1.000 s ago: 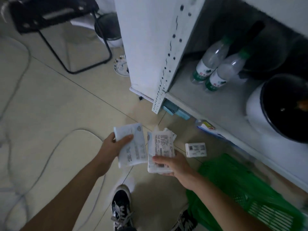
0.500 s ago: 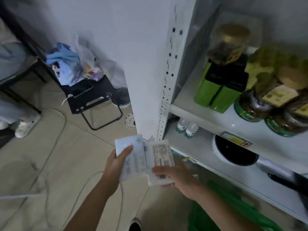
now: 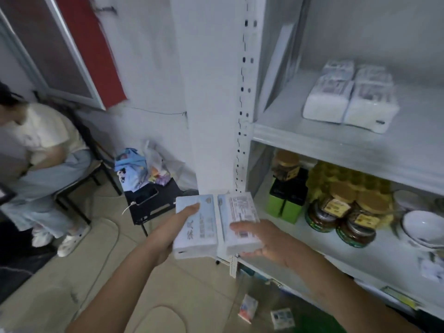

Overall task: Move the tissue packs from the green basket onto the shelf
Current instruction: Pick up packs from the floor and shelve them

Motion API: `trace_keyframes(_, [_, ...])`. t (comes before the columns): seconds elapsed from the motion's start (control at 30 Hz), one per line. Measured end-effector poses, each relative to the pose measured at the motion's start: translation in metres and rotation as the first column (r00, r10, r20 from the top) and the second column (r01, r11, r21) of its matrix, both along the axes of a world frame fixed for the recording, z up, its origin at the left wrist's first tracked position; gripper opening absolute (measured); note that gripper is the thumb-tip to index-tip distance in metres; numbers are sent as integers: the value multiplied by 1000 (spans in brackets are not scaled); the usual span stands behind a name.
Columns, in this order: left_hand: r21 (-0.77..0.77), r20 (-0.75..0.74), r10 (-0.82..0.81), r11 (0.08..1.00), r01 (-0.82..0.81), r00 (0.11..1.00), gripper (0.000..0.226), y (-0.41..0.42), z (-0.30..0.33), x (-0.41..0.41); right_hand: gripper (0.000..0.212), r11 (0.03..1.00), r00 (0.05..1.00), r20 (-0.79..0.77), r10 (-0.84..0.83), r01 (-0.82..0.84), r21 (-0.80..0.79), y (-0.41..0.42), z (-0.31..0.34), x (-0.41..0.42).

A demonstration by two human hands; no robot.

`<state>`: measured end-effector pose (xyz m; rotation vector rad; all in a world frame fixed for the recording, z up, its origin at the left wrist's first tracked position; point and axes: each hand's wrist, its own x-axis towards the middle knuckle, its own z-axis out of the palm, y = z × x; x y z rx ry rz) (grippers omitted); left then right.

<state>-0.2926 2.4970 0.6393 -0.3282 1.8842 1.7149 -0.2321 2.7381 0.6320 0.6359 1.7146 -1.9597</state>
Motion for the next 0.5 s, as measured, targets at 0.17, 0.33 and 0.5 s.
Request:
trace_keyframes(0.17, [13,-72,-111,994,113,991,53,26,67,3,61,994,993,-56,-102,100,-38,27,68,22])
trace_keyframes(0.33, [55,-160,-260,961,271,952,63,72,126,4,47,983,974,-148,-173,162,-83,70,118,60])
trace_keyframes(0.5, [92,-242,-363,915,393,900,57,141,179,8,75,954,922,-247,-297,275,-122,118,165,97])
